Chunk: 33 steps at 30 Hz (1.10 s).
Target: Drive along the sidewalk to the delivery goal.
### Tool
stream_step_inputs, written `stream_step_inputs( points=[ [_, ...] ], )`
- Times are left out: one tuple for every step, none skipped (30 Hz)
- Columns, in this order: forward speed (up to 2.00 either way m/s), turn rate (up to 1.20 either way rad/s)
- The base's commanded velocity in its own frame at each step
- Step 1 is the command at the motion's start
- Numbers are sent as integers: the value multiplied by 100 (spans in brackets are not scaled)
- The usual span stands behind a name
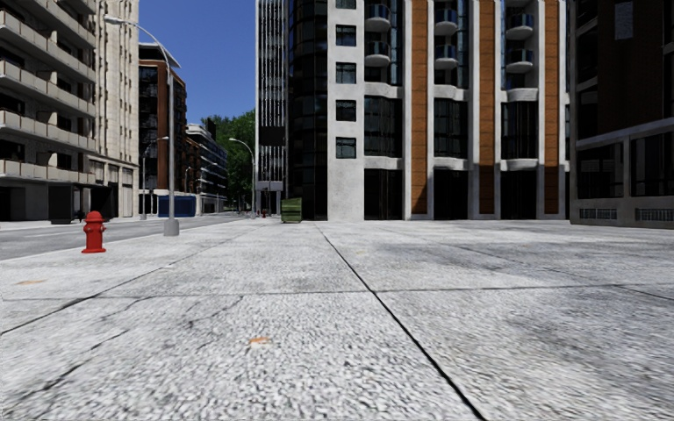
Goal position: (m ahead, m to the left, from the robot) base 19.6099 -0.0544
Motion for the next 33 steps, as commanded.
stream_step_inputs(
  points=[
    [200,0],
    [200,0],
    [200,0],
    [200,0],
    [200,0],
    [200,0],
    [200,0],
    [200,0],
    [200,0],
    [200,0],
    [200,0],
    [200,0],
    [200,0],
    [200,0],
    [200,0],
    [200,0],
    [200,0],
    [200,0],
    [200,0],
    [200,0],
    [200,0],
    [200,0],
    [200,0],
    [200,0],
    [200,0],
    [200,0],
    [200,0],
    [200,0],
    [200,0],
    [200,0],
    [200,0],
    [200,0],
    [200,0]
  ],
)
